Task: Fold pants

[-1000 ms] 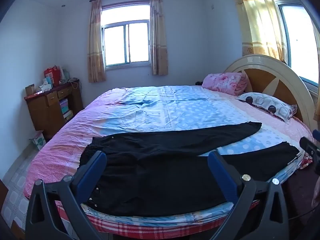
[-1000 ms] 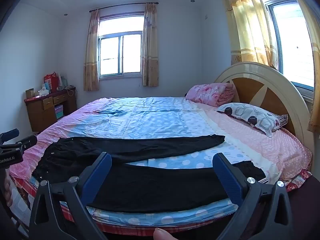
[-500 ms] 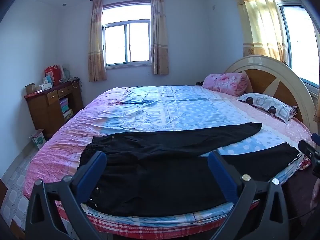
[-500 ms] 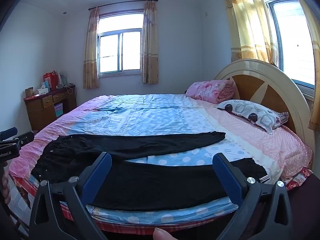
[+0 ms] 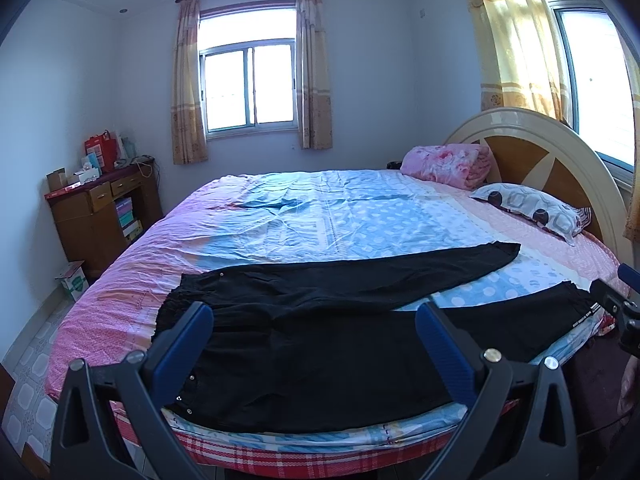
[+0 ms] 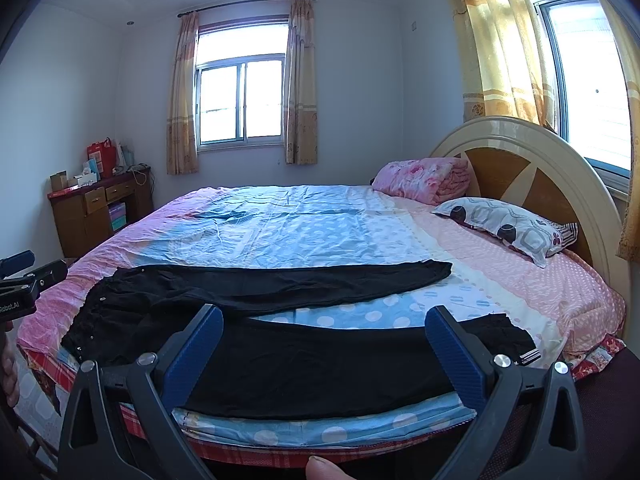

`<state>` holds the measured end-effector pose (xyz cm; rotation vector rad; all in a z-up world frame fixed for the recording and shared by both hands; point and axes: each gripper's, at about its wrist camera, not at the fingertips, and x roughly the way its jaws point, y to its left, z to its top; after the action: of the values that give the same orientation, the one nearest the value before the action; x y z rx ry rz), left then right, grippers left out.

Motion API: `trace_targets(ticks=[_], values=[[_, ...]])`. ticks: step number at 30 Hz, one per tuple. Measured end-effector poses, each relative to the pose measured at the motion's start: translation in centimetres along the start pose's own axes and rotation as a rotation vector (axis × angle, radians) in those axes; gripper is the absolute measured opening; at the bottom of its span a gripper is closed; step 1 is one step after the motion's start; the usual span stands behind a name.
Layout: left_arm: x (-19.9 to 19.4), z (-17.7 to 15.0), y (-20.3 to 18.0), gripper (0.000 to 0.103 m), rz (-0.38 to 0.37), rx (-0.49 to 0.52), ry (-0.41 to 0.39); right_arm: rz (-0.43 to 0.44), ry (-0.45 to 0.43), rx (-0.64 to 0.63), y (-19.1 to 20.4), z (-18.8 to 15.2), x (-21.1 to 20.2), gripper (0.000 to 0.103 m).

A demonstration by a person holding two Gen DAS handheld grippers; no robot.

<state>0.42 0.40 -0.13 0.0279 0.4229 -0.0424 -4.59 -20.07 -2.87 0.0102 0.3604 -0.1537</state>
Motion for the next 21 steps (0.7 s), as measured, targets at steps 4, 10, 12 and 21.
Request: trace_targets(ticks=[4, 10, 12, 21], values=[[0.02, 0.02, -0.02, 0.103, -0.001, -0.002, 0.002, -0.002, 0.0, 0.0, 0.02, 0.02, 0.03, 0.102], [0.07, 0.02, -0.01, 0.103, -0.002, -0.002, 0.004, 0.0, 0.003, 0.0, -0.04, -0.1, 0.01, 0.102], [0.06, 0.01, -0.08, 0.103, -0.003, -0.003, 0.003, 0.0, 0.002, 0.0, 0.02, -0.09, 0.02, 0.102], [0.07, -0.02, -0.12, 0.103, -0.004, -0.004, 0.003, 0.0, 0.003, -0.001, 0.07, -0.11, 0.03, 0.102]])
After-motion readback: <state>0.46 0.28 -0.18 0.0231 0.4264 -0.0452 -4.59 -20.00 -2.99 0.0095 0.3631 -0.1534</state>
